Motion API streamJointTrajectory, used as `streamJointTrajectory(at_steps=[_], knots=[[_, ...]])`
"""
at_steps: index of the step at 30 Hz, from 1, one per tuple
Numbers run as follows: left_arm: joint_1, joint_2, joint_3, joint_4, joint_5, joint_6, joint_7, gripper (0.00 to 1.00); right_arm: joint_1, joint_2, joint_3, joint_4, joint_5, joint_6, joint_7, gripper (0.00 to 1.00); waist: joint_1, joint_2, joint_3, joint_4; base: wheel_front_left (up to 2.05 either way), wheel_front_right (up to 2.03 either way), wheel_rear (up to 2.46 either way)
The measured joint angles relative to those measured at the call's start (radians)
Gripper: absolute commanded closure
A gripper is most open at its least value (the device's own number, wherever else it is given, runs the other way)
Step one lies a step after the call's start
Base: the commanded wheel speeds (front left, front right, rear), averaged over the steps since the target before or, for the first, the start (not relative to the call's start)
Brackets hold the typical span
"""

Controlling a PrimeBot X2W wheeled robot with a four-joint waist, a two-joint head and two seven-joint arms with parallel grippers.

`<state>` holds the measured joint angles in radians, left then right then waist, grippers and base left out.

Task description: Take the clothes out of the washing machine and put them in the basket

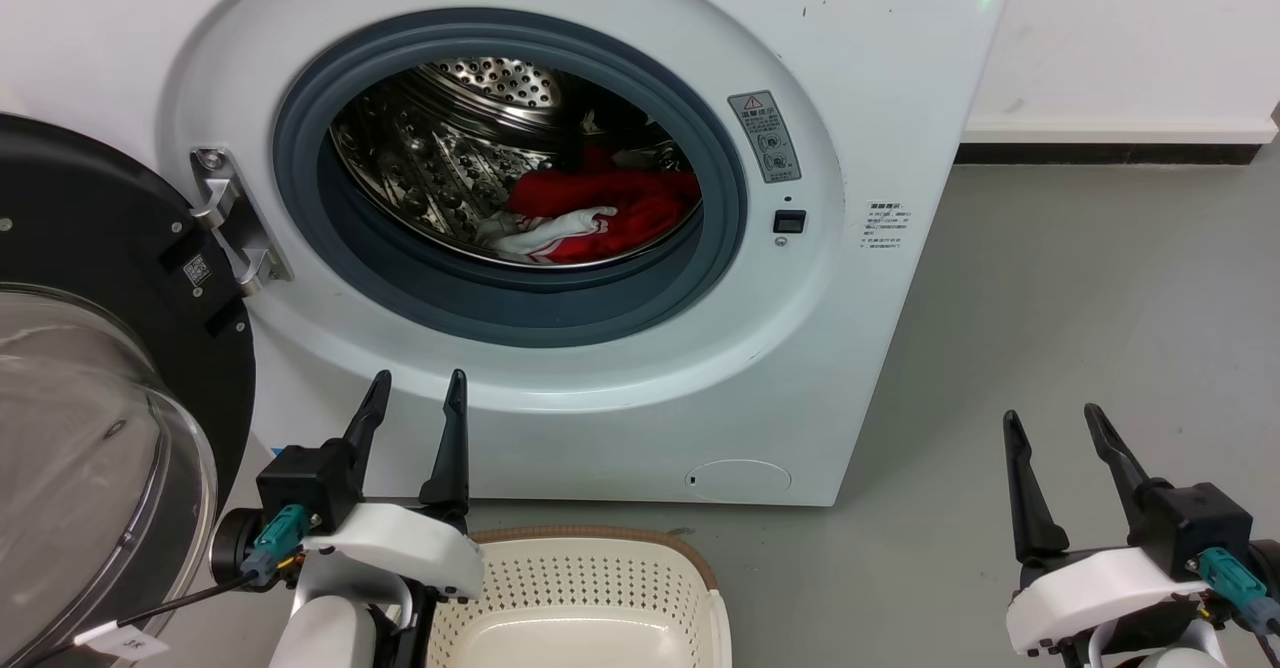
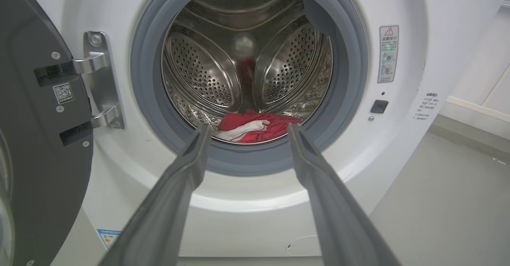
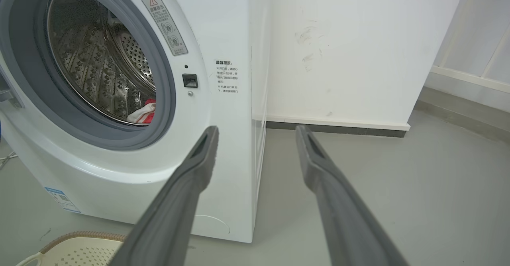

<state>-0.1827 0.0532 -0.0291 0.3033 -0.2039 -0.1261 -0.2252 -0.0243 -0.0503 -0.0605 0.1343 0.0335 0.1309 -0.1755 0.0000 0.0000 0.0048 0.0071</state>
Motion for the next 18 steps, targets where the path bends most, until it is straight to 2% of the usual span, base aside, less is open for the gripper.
streamJointTrajectory(at_steps=[18], knots=[[-0.01, 0.0, 0.007, 0.021, 0.124, 0.004, -0.034, 0.0, 0.004, 0.0, 0.003, -0.006, -0.124, 0.0, -0.012, 0.0, 0.0, 0.0, 0.005, 0.001, 0.0, 0.0, 0.0]])
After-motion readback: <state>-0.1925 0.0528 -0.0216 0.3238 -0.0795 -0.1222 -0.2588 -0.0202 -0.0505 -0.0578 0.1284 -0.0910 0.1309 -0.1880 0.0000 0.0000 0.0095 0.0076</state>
